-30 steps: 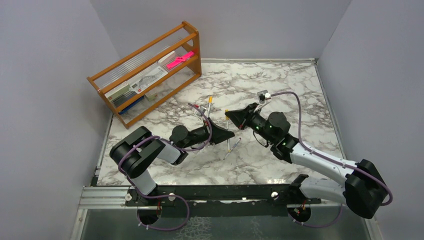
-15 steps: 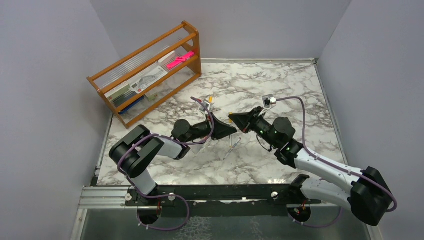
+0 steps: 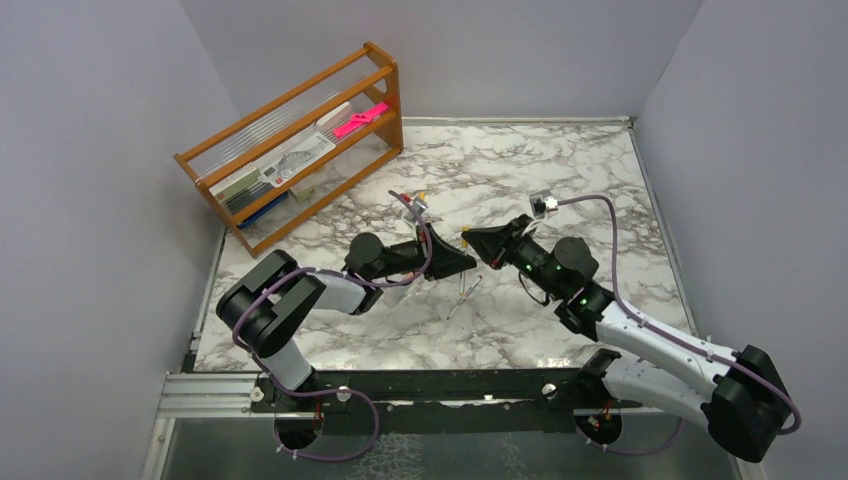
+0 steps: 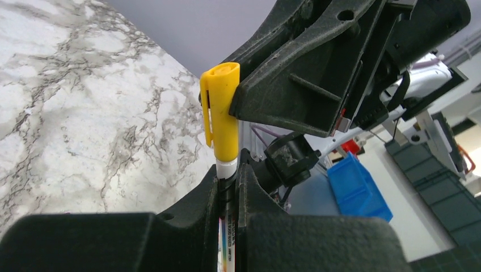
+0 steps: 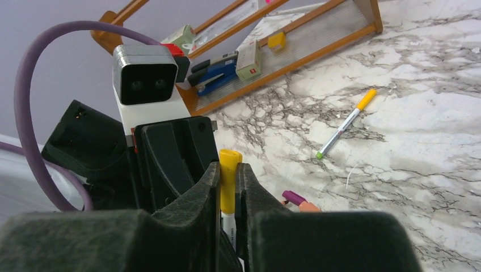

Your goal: Insert the pens into the pen caps

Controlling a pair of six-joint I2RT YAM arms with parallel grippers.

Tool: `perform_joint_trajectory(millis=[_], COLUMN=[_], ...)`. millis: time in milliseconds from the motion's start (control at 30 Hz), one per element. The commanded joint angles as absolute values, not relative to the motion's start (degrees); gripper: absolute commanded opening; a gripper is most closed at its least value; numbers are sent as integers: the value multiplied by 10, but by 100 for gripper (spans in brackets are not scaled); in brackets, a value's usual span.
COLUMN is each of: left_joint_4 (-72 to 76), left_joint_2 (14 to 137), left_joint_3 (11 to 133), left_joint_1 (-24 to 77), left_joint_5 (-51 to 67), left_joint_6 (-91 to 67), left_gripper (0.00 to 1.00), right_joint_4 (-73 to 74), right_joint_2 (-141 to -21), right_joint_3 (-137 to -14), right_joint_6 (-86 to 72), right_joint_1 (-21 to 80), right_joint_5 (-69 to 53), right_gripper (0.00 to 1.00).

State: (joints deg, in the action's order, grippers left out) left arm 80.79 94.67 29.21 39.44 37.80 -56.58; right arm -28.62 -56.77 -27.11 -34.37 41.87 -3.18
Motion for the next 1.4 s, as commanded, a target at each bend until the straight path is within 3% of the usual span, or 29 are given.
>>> perform_joint_trajectory(millis=[0,200,367,633,933,1133,1200,1300,1367], left_joint_4=[783,668,610,542,488,469,470,469,469], left_joint_2=[902,863,843,809,772,775,778,780,780], left_joint_3=[327,331,333,331,336,337,337,337,340], left_joint_1=[387,387,387,388,402,405,405,405,405], left_joint_5=[419,396,387,376,368,353,350,343,335], left_joint_6=[-490,-398,-348,-275,-226,-215,-216,-220,-226], left_gripper=[0,0,0,0,0,0,0,0,0], right_joint_4=[-208,-170,-157,-144,-156,-172,-173,-168,-155], right_joint_2=[-523,-478,-451,-468,-570,-583,-584,-587,-590], right_joint_3=[-271,-281,-286,-327,-376,-378,-375,-368,-364], right_joint_6=[-304,-275,-274,-267,-275,-279,-279,-276,-273], right_joint_1=[423,423,423,423,423,423,424,424,423], right_joint_5=[-63,-48,-42,-31,-60,-74,-77,-80,-81], right_gripper=[14,36,49,62,63,50,37,6,2])
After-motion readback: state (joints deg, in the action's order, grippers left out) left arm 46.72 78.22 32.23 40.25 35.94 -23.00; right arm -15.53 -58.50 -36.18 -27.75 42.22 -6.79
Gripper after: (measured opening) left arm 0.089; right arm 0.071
